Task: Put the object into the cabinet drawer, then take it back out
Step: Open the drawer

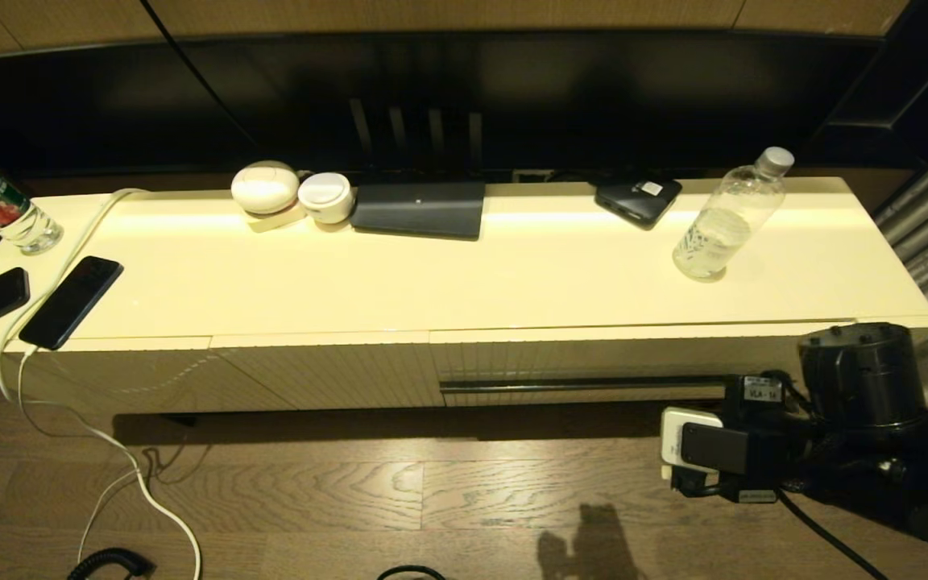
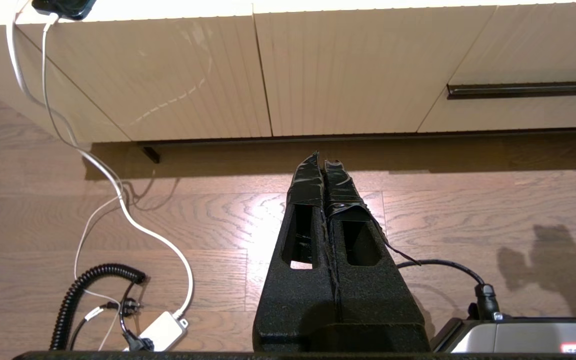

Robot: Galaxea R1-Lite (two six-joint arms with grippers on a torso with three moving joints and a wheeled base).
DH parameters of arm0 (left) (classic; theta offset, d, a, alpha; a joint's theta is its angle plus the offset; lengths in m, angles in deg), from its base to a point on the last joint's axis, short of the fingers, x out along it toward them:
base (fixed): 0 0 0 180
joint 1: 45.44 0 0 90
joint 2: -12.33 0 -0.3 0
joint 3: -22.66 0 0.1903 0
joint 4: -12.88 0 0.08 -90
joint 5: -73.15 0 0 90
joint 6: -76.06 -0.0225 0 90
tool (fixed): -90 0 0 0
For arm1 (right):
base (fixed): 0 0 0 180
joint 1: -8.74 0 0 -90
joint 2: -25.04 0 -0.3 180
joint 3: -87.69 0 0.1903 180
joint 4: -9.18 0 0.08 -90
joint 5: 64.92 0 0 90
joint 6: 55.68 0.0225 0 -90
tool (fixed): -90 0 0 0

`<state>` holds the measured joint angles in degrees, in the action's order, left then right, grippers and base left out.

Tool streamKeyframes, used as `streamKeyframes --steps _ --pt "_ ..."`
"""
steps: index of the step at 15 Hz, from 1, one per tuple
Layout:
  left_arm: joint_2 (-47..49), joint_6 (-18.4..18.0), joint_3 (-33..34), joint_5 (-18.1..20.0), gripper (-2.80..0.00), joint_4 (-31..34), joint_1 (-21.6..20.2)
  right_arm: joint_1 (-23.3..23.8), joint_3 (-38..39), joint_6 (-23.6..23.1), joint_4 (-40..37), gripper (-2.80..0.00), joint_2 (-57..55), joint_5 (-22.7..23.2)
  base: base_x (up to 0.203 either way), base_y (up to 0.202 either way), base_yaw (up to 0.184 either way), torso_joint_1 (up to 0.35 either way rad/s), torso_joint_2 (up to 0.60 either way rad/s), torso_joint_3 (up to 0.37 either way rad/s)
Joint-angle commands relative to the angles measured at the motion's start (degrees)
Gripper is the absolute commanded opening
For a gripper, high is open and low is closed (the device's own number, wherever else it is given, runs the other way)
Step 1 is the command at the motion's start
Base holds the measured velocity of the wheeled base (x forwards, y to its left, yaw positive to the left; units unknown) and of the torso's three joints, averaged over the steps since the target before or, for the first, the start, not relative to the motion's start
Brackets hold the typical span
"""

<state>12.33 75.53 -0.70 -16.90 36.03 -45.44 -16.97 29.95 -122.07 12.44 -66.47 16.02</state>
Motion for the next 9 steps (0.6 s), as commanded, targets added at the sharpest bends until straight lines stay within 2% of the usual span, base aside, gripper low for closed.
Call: streamKeyframes --steps 1,7,9 --pt "0.0 0.0 0.1 0.0 -2.80 0.0 0.0 -0.1 1.2 -0.4 3.8 -2.80 -6.7 0.1 0.000 0.000 0.000 0.000 0.00 0.000" --pt "0.0 0.0 0.2 0.0 -2.80 0.0 0.0 0.5 4.1 -1.0 15.7 -2.80 -16.4 1.8 0.000 0.000 0.000 0.000 0.00 0.000" --pt "0.0 0.0 0.1 0.0 -2.80 0.0 0.0 0.7 6.2 -2.8 19.0 -2.80 -17.8 2.2 0.000 0.000 0.000 0.000 0.00 0.000"
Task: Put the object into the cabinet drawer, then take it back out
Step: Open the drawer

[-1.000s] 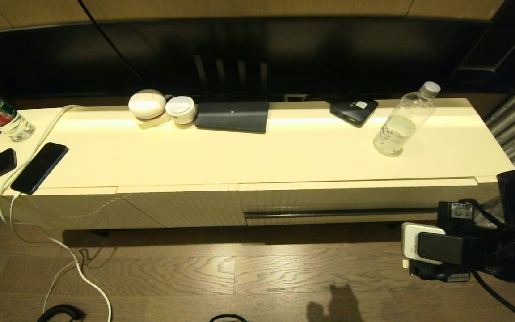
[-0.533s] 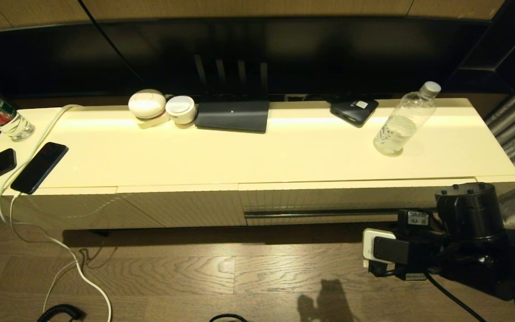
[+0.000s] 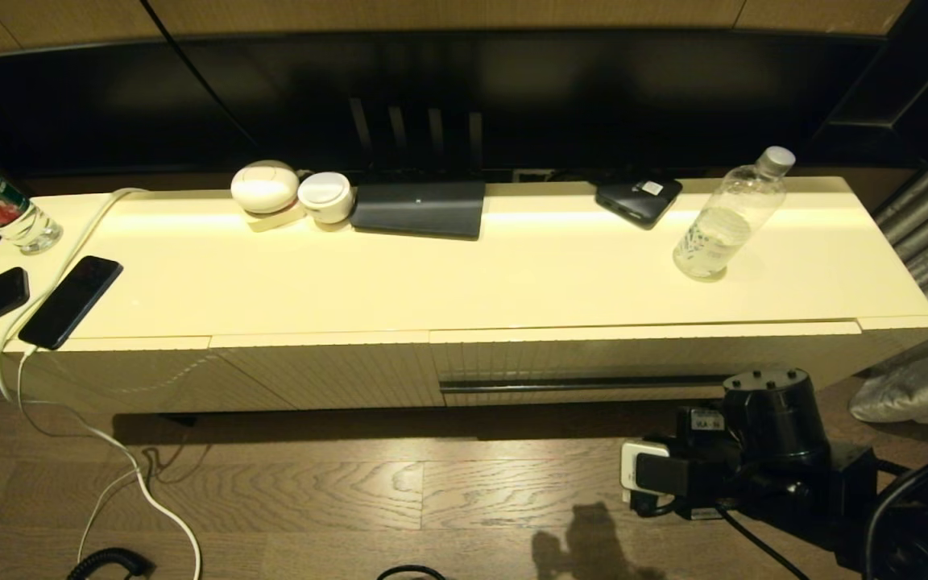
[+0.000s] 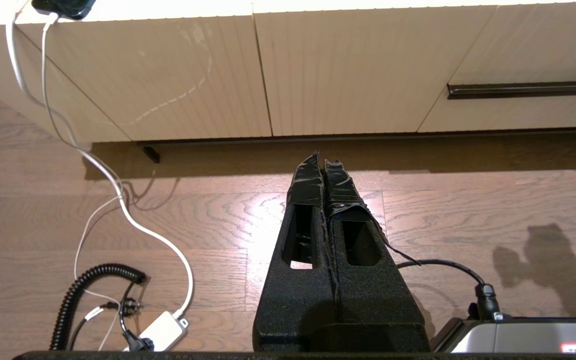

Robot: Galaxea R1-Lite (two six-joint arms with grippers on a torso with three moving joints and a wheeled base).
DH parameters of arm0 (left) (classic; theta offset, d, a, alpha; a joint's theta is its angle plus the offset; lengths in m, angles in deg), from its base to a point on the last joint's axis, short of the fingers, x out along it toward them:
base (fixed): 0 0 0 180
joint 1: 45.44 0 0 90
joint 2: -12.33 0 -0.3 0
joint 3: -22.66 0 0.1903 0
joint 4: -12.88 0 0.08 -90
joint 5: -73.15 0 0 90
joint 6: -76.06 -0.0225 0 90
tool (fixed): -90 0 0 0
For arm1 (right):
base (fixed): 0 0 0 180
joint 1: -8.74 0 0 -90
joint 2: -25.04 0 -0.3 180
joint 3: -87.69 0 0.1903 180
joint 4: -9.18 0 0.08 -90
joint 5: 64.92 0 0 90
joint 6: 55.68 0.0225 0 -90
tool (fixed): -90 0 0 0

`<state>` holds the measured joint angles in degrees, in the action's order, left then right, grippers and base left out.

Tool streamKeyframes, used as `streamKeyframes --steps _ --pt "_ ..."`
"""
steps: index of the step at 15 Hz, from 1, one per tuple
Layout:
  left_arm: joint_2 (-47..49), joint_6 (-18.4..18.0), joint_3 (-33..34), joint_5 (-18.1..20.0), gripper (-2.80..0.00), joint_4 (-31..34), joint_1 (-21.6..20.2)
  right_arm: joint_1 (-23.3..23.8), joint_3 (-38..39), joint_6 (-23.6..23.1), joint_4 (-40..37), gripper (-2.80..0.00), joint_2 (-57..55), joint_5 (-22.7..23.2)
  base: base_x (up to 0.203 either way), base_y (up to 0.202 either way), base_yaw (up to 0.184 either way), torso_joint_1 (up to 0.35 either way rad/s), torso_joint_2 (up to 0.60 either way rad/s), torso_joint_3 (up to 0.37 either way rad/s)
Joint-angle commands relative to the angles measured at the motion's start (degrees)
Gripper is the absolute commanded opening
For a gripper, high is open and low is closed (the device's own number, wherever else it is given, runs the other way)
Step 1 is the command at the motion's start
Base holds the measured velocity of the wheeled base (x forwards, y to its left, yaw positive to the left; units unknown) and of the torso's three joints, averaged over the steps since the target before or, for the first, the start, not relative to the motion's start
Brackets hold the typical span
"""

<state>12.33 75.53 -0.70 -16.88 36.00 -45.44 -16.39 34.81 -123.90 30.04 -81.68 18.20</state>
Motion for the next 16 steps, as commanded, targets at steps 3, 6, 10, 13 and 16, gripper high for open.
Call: streamKeyframes --steps 3,6,10,13,16 --pt "0.0 0.0 0.1 -0.1 -2.80 0.0 0.0 1.1 2.6 -2.1 1.6 -2.80 -2.9 0.1 0.000 0.000 0.000 0.000 0.00 0.000" --pt "0.0 0.0 0.1 -0.1 -2.80 0.0 0.0 2.4 4.9 -5.2 2.7 -2.80 -3.0 2.1 0.000 0.000 0.000 0.000 0.00 0.000" --pt "0.0 0.0 0.1 0.0 -2.80 0.0 0.0 3.6 6.7 -8.2 2.7 0.00 -3.3 3.3 0.000 0.000 0.000 0.000 0.00 0.000" --pt "0.0 0.0 0.1 -0.1 -2.80 0.0 0.0 4.8 7.3 -10.2 2.8 0.00 -3.3 4.1 0.000 0.000 0.000 0.000 0.00 0.000" --pt "0.0 0.0 0.1 0.0 -2.80 0.0 0.0 6.2 6.9 -12.5 2.8 0.00 -5.5 7.0 0.000 0.000 0.000 0.000 0.00 0.000"
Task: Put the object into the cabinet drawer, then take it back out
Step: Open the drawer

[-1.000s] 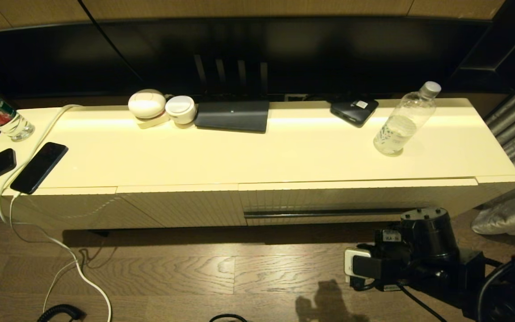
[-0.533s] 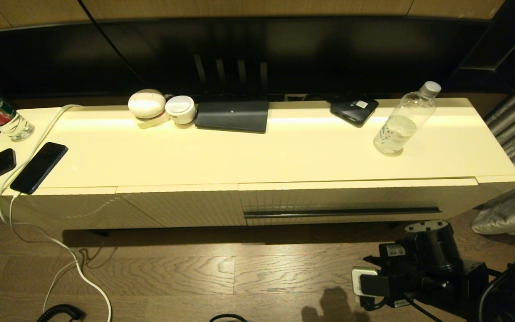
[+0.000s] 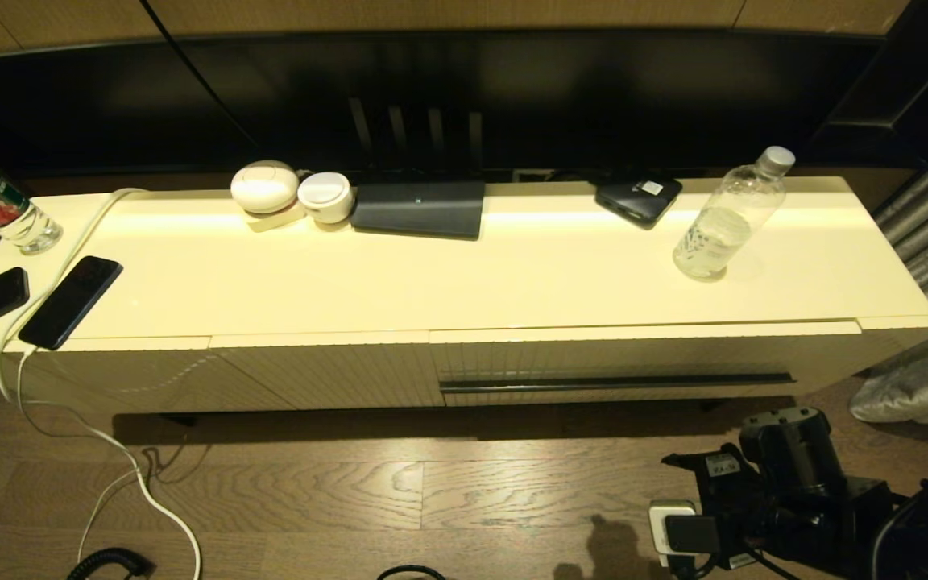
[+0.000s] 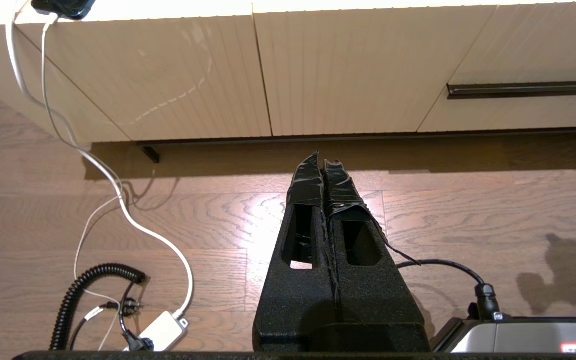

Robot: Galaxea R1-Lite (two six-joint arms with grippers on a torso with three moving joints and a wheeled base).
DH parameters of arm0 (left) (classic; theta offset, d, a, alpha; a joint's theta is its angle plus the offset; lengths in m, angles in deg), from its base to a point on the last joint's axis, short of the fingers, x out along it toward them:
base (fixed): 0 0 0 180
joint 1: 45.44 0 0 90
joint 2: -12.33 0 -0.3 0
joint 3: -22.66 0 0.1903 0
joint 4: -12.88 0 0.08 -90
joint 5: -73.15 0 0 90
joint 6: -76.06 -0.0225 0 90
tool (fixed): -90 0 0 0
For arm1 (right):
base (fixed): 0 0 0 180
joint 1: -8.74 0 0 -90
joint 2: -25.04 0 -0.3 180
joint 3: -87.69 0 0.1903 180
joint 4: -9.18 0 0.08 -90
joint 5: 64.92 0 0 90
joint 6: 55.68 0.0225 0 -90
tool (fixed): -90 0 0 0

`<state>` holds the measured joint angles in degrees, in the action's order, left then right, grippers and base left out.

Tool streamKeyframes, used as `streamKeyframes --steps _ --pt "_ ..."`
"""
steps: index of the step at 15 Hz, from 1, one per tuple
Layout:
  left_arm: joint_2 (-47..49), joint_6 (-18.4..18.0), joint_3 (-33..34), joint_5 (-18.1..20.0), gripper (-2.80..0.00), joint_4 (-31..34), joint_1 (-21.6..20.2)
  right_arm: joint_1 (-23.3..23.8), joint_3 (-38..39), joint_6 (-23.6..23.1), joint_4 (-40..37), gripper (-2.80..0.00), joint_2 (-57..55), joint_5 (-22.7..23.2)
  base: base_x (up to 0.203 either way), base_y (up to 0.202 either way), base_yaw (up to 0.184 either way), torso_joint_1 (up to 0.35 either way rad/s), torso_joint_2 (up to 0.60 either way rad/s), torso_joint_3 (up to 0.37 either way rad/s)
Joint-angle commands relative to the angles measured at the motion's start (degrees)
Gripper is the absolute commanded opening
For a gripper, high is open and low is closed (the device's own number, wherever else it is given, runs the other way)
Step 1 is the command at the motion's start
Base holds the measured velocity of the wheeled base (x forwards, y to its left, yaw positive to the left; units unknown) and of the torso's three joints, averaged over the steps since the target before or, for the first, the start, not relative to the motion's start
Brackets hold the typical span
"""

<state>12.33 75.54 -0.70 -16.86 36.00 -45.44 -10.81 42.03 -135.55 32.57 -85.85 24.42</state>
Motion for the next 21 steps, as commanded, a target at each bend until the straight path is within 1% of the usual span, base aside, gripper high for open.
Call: streamKeyframes --steps 1,4,9,12,16,21 --pt "0.0 0.0 0.1 0.0 -2.80 0.0 0.0 1.1 -1.0 -1.5 0.3 0.00 -2.5 1.7 0.000 0.000 0.000 0.000 0.00 0.000" --pt "0.0 0.0 0.1 -0.1 -2.80 0.0 0.0 2.5 -3.4 -1.5 0.2 0.00 -5.1 2.1 0.000 0.000 0.000 0.000 0.00 0.000" --pt "0.0 0.0 0.1 -0.1 -2.80 0.0 0.0 4.4 -7.2 -1.7 0.3 0.00 -7.4 4.7 0.000 0.000 0.000 0.000 0.00 0.000" --pt "0.0 0.0 0.1 0.0 -2.80 0.0 0.0 5.9 -9.5 -4.2 0.3 0.00 -8.6 6.7 0.000 0.000 0.000 0.000 0.00 0.000" --pt "0.0 0.0 0.1 0.0 -2.80 0.0 0.0 6.6 -10.8 -4.6 2.6 0.00 -11.3 7.0 0.000 0.000 0.000 0.000 0.00 0.000" --pt "0.0 0.0 0.1 -0.1 -2.80 0.0 0.0 7.7 -14.2 -5.7 2.6 0.00 -13.9 7.9 0.000 0.000 0.000 0.000 0.00 0.000"
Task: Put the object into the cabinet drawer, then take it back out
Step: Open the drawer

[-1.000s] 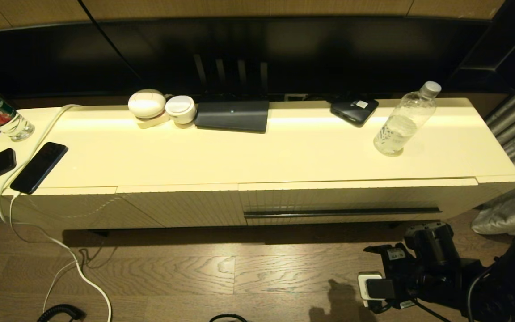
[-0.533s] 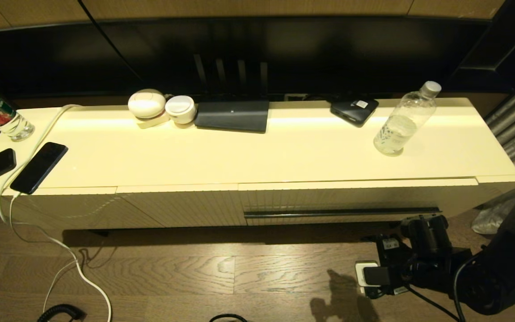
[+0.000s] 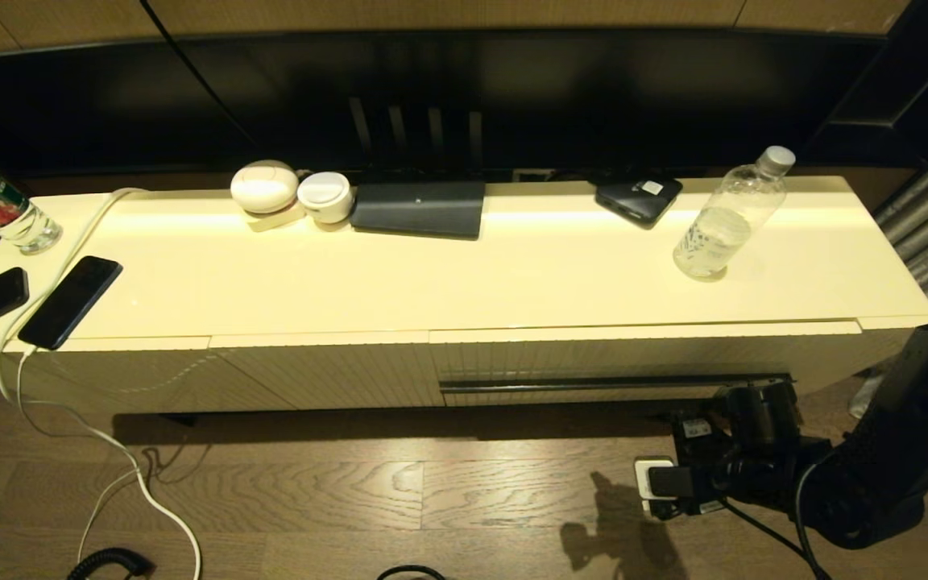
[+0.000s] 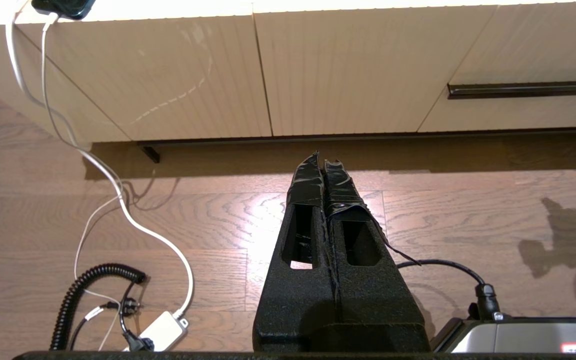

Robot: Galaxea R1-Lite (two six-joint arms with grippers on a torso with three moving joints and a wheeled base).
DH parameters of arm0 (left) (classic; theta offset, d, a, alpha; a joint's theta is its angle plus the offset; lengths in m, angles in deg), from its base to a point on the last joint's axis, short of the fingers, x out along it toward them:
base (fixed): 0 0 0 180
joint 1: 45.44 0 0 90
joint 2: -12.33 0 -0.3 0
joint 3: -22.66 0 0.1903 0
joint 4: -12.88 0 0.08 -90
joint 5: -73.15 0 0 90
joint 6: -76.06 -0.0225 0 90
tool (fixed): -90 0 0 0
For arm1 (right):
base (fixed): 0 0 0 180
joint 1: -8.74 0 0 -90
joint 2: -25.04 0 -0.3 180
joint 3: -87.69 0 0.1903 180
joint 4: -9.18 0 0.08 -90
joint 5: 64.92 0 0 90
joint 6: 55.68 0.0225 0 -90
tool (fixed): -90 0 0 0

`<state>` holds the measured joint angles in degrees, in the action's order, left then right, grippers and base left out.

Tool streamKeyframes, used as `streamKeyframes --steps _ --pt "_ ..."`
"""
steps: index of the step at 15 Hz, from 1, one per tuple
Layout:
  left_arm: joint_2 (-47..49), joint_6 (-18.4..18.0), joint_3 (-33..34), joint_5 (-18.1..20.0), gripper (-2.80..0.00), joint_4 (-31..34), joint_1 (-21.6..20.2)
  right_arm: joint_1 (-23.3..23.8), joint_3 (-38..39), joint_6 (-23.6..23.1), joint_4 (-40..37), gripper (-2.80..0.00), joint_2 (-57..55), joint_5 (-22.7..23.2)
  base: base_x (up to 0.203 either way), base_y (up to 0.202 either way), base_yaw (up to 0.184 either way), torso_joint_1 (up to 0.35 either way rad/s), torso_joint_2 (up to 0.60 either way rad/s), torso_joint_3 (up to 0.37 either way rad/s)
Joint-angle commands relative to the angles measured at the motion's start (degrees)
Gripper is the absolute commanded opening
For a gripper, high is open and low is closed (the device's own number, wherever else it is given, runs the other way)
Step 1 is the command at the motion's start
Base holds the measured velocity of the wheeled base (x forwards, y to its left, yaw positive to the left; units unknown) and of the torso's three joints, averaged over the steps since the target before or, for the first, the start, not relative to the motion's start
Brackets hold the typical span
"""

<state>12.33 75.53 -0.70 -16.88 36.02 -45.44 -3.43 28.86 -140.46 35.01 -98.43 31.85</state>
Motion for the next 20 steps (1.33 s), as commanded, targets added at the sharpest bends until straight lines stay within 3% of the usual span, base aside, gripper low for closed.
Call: streamKeyframes --steps 1,20 --pt "0.0 0.0 0.1 -0.1 -2.80 0.0 0.0 0.8 -1.3 -0.8 0.2 0.00 -1.7 0.9 0.000 0.000 0.000 0.000 0.00 0.000" --pt "0.0 0.0 0.1 0.0 -2.80 0.0 0.0 3.6 -12.6 -5.4 1.0 0.00 -7.5 4.5 0.000 0.000 0.000 0.000 0.00 0.000"
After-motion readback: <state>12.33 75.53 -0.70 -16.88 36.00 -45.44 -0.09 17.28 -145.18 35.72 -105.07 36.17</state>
